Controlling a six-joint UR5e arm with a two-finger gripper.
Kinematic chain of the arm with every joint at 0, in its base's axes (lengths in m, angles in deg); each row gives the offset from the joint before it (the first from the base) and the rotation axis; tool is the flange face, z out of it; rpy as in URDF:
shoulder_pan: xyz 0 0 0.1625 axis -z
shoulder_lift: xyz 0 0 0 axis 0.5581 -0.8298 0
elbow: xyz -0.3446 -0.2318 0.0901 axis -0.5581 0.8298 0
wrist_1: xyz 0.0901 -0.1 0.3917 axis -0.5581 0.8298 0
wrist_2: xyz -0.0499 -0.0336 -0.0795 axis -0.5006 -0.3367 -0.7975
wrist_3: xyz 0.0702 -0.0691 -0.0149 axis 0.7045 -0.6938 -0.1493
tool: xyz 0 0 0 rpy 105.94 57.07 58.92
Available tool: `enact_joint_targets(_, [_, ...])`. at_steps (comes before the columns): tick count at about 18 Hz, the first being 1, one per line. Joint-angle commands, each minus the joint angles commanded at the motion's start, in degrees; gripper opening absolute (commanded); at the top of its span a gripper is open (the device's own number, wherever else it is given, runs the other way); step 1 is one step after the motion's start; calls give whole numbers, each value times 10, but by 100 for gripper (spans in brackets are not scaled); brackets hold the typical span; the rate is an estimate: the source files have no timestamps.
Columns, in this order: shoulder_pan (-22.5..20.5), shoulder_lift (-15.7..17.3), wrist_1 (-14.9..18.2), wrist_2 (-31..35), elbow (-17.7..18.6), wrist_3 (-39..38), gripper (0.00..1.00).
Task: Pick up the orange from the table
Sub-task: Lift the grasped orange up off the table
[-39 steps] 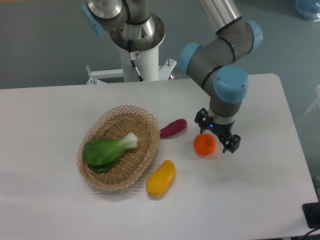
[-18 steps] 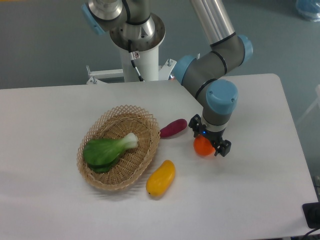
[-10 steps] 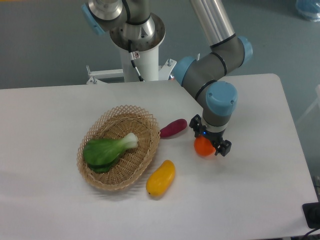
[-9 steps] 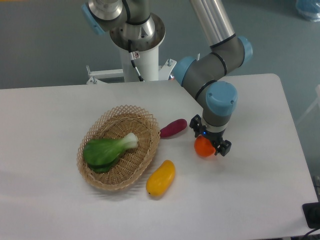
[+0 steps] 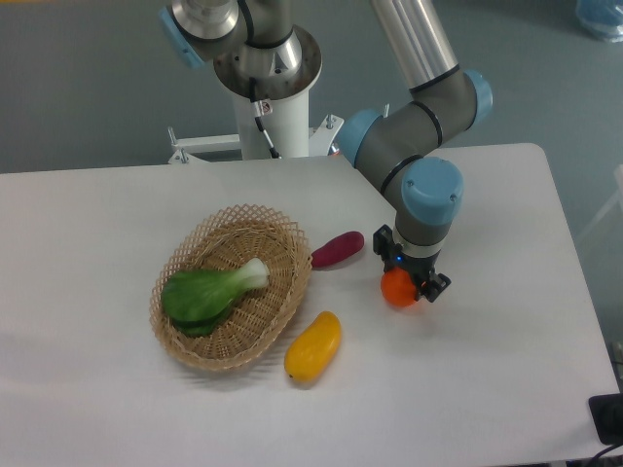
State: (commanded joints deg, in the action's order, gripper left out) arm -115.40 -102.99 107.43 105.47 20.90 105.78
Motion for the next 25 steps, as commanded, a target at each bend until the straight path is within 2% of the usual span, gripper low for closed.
enact_joint_targets(3, [-2,10,9,-16,-30,-4,68])
enact_joint_targets(5, [-4,23,13,-78,-55,-13,68])
enact_joint_targets(6, [-6,29,15,-85,-62,-21,68])
enact_joint_targets(7, [-10,33,27,-113,-83,-45,68])
enact_joint_targets(8, [-7,36,61,-133,-121,-64,68])
enact_joint_targets(13, [0,36,227,-160,-262,-104,68])
enact_joint_targets(14, [0,38,243,-161,-277,-102,68])
enact_joint_targets(16, [-1,56,256,-161,-282,-97,68])
enact_joint_targets(18, [2,73,255,-158,-276,-79,67])
enact_joint_targets(25, [3,83,257,-120,-263,-44,67])
